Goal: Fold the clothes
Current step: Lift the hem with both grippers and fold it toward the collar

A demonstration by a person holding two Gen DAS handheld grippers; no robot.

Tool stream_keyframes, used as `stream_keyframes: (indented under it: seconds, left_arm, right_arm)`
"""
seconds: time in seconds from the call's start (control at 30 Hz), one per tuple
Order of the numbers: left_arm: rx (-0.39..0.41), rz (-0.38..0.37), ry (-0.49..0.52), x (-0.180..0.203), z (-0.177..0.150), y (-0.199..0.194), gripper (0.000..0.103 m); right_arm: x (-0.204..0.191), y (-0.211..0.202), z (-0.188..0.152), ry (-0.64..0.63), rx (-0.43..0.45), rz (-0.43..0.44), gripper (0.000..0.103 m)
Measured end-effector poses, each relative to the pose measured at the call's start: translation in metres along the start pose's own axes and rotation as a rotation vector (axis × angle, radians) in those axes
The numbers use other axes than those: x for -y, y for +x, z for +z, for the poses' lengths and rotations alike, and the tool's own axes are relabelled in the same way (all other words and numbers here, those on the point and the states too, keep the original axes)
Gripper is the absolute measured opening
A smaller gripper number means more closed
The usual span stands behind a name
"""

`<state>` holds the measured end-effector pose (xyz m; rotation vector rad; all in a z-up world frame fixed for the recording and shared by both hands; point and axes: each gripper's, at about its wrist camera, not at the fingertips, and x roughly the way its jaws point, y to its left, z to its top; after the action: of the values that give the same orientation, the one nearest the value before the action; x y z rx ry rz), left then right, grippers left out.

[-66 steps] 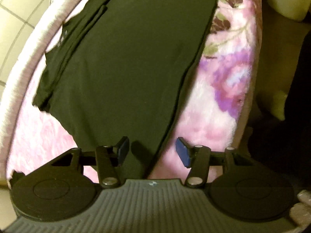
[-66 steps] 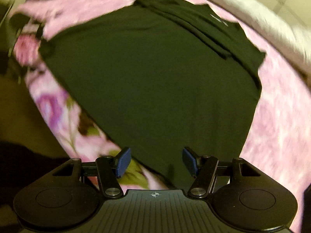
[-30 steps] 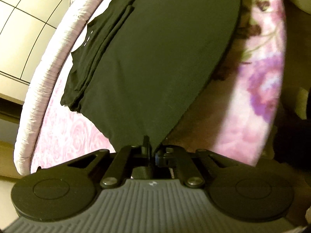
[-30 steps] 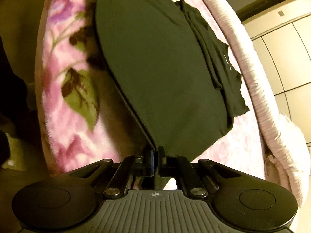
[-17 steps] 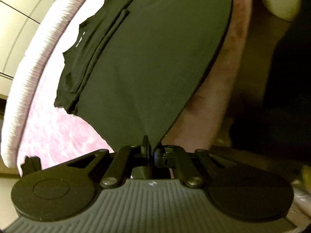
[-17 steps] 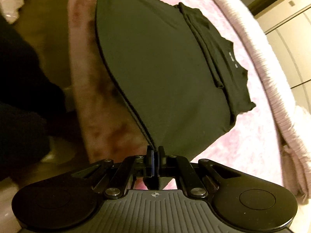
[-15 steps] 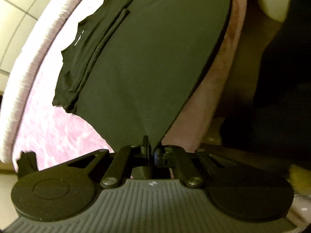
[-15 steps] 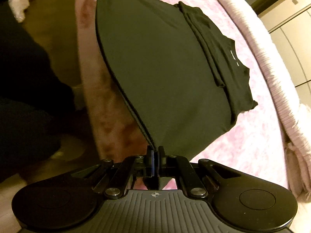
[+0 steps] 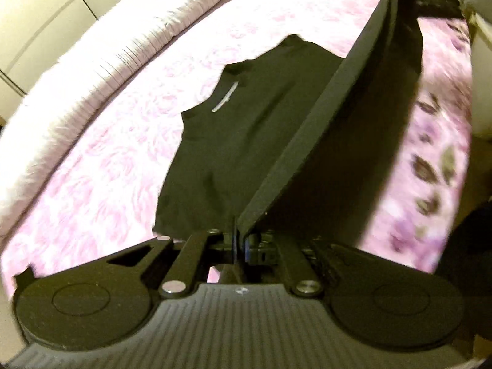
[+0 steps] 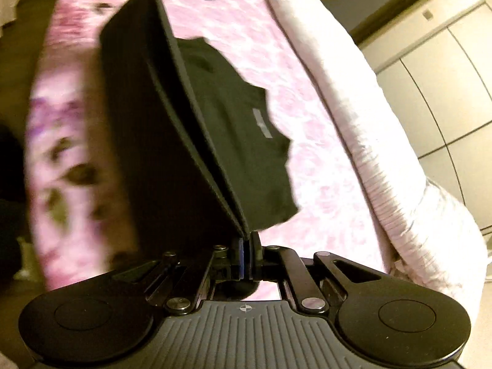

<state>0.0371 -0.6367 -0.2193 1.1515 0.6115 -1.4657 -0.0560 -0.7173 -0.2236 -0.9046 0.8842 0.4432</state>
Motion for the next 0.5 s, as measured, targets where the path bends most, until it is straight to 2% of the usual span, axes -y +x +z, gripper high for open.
stream_keyframes:
  seconds: [0.2, 0.4, 0.5]
  left_arm:
    - [-0.061, -0.153, -0.056, -0.095, 0.018, 0.103, 0.003]
    - [-0.111, -0.231, -0.087, -0.140, 0.021, 0.165, 0.003]
    - [-0.117, -0.247, -0.121, -0.155, 0.023, 0.189, 0.003]
  right_arm:
    - [0.073, 0.115, 0.035, 0.048, -0.122, 0.104, 0.001]
    - [0.114, 0.190, 0.046, 0.082, -0.199, 0.171, 0.001]
    - [0.134, 0.223, 0.053, 0.104, -0.223, 0.195, 0.001]
